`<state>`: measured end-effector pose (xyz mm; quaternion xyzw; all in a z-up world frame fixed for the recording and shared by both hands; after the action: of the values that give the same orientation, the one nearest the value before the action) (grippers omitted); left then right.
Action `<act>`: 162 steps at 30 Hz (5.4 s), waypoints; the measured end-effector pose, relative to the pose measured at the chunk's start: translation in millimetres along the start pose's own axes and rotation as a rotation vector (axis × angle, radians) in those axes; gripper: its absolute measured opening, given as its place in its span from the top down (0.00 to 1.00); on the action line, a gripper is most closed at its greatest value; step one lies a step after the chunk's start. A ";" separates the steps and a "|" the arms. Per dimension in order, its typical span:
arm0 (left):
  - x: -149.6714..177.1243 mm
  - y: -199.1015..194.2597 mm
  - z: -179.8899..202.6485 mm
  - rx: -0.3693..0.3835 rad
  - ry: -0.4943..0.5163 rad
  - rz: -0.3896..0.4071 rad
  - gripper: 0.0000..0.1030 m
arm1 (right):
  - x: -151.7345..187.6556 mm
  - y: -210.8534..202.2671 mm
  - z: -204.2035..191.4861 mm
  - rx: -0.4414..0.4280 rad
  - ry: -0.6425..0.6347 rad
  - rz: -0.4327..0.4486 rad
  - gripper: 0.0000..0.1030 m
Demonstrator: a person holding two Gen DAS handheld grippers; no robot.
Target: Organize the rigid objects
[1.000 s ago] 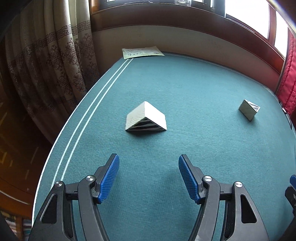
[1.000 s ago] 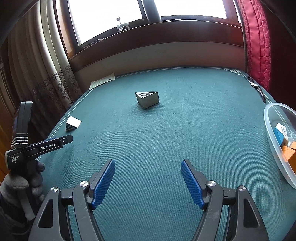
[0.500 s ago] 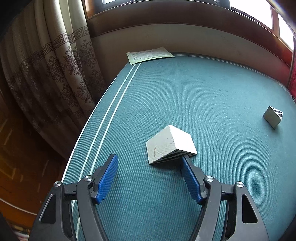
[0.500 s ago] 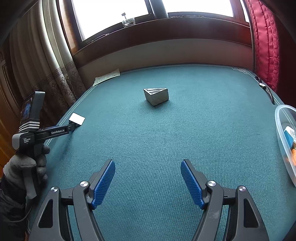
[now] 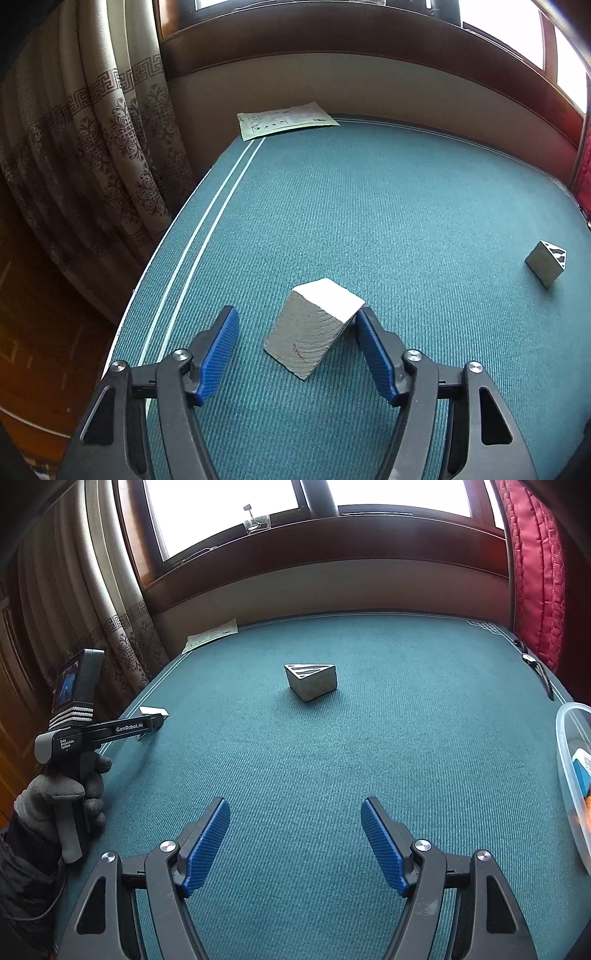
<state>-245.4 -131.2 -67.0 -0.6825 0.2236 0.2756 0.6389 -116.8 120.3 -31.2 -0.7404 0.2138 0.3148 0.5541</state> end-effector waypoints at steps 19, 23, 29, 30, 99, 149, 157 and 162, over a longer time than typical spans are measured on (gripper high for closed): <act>25.6 -36.4 33.7 0.080 -0.043 0.012 0.66 | -53.1 67.3 3.5 0.010 0.013 -0.030 0.26; 30.4 -34.4 32.3 0.070 -0.060 0.006 0.66 | -66.9 81.1 10.0 0.017 0.047 -0.030 0.26; 32.5 -30.4 29.7 0.066 -0.071 0.001 0.66 | -87.1 97.2 14.1 0.036 0.059 -0.009 0.23; 32.7 -30.3 29.7 0.064 -0.069 0.003 0.66 | -89.7 100.3 14.7 0.040 0.062 -0.010 0.23; 83.7 -77.7 101.7 0.172 -0.020 -0.003 0.66 | 7.5 11.1 17.4 -0.019 0.065 -0.063 0.47; 31.0 -33.3 34.7 0.046 -0.266 -0.013 0.64 | -1.7 29.9 14.1 -0.006 -0.092 -0.062 0.60; 37.7 -53.8 47.5 0.103 -0.230 0.007 0.66 | -1.3 29.9 17.0 0.004 -0.093 -0.061 0.65; 42.6 -67.6 60.7 0.136 -0.198 0.021 0.66 | -3.3 29.7 22.7 0.014 -0.072 -0.053 0.67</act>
<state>-174.5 -63.2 -46.5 -0.6045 0.1848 0.3325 0.6999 -144.1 133.1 -53.5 -0.7300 0.1763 0.3249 0.5748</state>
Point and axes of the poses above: each gripper's, at about its wrist camera, not at the fingertips, and y roughly the way its jaws point, z to its right, x to its underside, the point moved 10 cm from there along y, roughly the way its jaws point, and after that the axes turned 1 degree about -y, right-handed, at the moved point
